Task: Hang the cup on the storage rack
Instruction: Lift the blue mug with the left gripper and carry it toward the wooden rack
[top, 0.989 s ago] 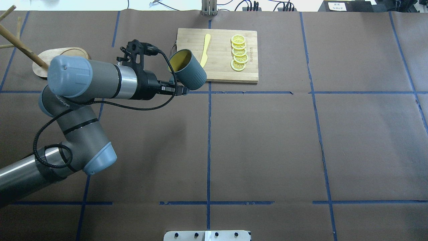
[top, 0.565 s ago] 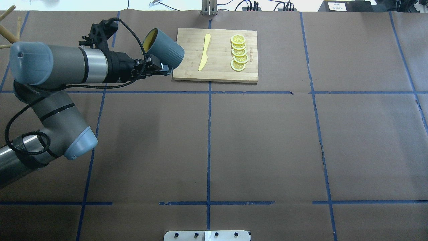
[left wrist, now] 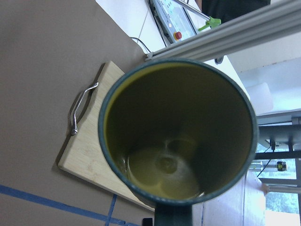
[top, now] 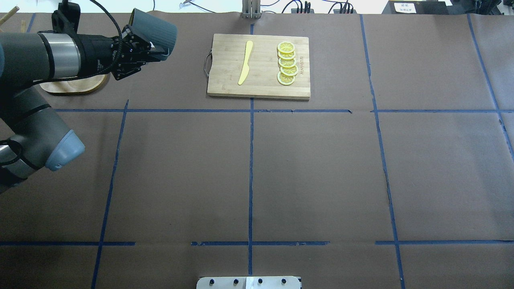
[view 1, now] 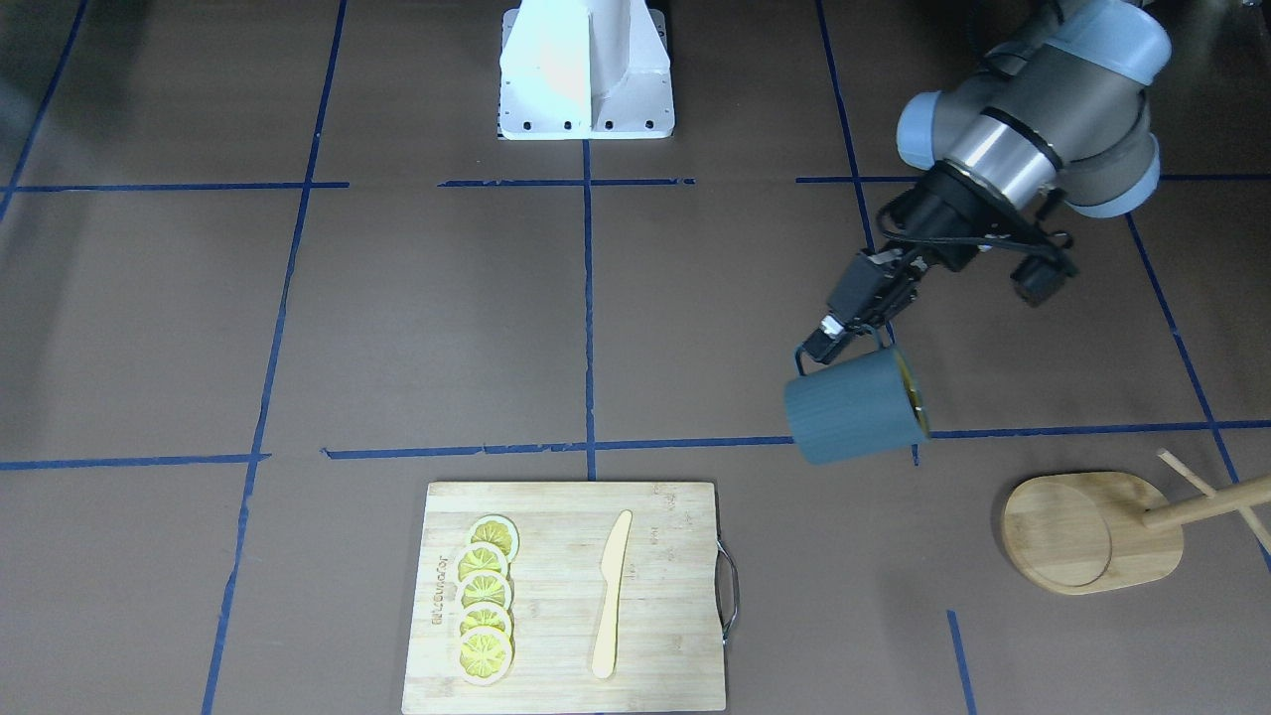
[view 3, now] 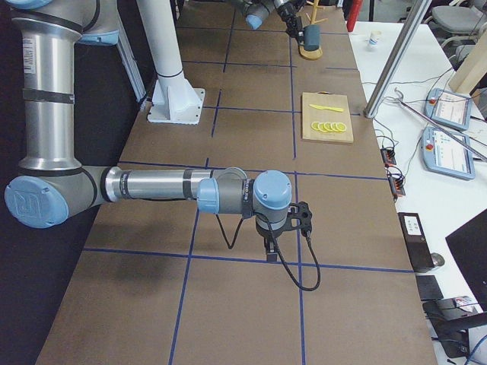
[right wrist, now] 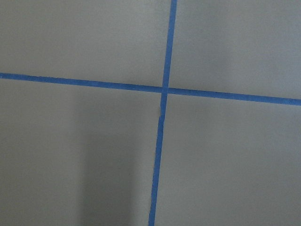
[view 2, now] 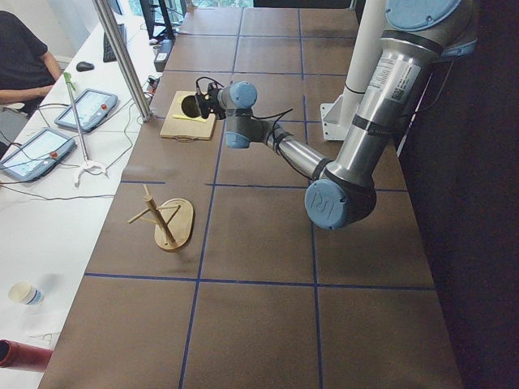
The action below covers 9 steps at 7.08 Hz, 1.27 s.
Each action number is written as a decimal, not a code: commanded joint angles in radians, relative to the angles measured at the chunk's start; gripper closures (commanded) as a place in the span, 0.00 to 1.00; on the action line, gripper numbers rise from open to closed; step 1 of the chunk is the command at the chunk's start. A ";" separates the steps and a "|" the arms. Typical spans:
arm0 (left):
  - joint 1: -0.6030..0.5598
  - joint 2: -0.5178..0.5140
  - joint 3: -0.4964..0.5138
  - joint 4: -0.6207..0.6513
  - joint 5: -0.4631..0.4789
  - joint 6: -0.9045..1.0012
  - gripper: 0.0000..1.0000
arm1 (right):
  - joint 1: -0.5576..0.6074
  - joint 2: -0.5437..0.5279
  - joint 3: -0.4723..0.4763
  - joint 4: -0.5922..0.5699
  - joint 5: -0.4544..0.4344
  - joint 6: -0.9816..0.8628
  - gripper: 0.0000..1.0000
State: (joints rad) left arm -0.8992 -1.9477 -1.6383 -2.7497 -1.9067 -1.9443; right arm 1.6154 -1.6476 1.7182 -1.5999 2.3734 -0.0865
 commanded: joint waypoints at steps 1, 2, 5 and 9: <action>-0.071 0.012 0.044 -0.128 0.002 -0.199 1.00 | 0.000 -0.005 0.015 0.000 -0.019 0.021 0.00; -0.137 0.012 0.067 -0.133 0.002 -0.288 1.00 | 0.000 -0.004 0.017 0.000 -0.019 0.022 0.00; -0.198 0.003 0.191 -0.207 0.244 -0.476 0.99 | 0.000 -0.003 0.018 0.002 -0.019 0.024 0.00; -0.167 -0.042 0.549 -0.730 0.423 -0.645 0.98 | 0.000 0.002 0.044 0.000 -0.017 0.022 0.00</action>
State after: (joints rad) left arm -1.0814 -1.9620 -1.1724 -3.3745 -1.5181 -2.5632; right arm 1.6153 -1.6485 1.7579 -1.5992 2.3561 -0.0628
